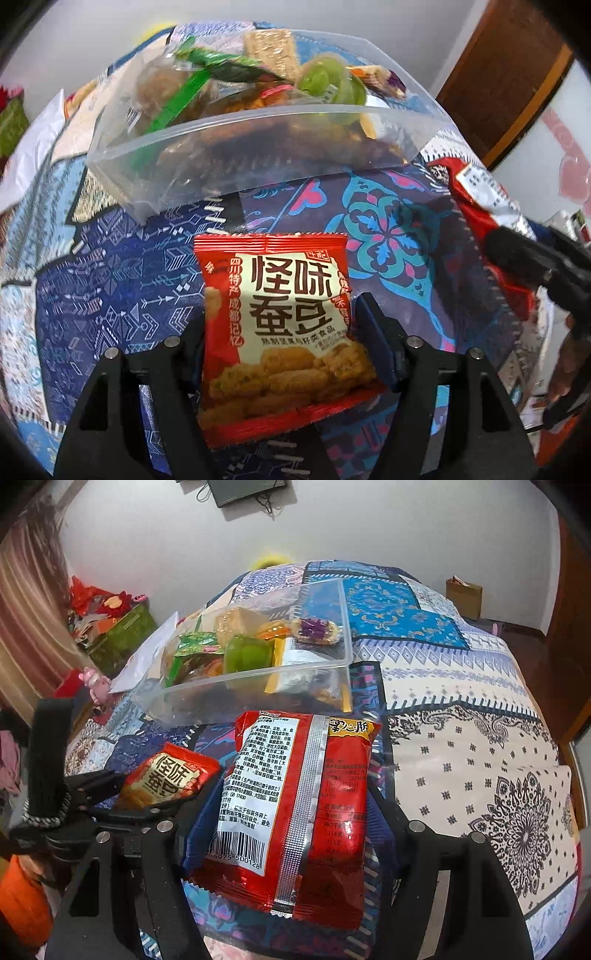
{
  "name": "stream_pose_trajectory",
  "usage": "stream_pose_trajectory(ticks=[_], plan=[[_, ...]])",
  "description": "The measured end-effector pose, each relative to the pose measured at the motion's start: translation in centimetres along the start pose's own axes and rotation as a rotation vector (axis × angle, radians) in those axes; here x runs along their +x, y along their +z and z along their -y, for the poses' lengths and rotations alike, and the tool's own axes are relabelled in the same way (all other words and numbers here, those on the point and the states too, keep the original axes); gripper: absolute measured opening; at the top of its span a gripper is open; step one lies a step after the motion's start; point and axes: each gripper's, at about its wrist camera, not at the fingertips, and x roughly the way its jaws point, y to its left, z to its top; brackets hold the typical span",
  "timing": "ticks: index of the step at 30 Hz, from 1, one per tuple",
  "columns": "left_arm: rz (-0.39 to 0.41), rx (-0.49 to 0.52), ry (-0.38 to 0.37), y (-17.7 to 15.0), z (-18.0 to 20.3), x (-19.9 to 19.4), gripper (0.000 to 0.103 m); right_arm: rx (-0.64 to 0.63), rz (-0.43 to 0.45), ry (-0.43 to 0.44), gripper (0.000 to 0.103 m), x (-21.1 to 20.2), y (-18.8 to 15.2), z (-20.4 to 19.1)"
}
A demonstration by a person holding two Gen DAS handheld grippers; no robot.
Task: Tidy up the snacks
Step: 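Grasp the red peanut snack bag with the left tool while the right tool grasps the red chip bag, then carry both red bags into the clear box and open both tools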
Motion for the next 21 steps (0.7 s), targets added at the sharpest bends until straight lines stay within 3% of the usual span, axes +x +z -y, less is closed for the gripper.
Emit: stream_pose_trajectory(ticks=[4, 10, 21], plan=[[0.015, 0.012, 0.003, -0.3, 0.5, -0.2, 0.058, 0.009, 0.007, 0.006, 0.069, -0.2, -0.1, -0.1], [0.036, -0.001, -0.020, -0.4, -0.2, -1.6, 0.057, 0.004, 0.039, 0.017, 0.069, -1.1, 0.6, -0.6], [0.201, -0.020, -0.017, 2.5, -1.3, -7.7, 0.057, -0.032, 0.125, 0.015, 0.069, -2.3, 3.8, -1.9]])
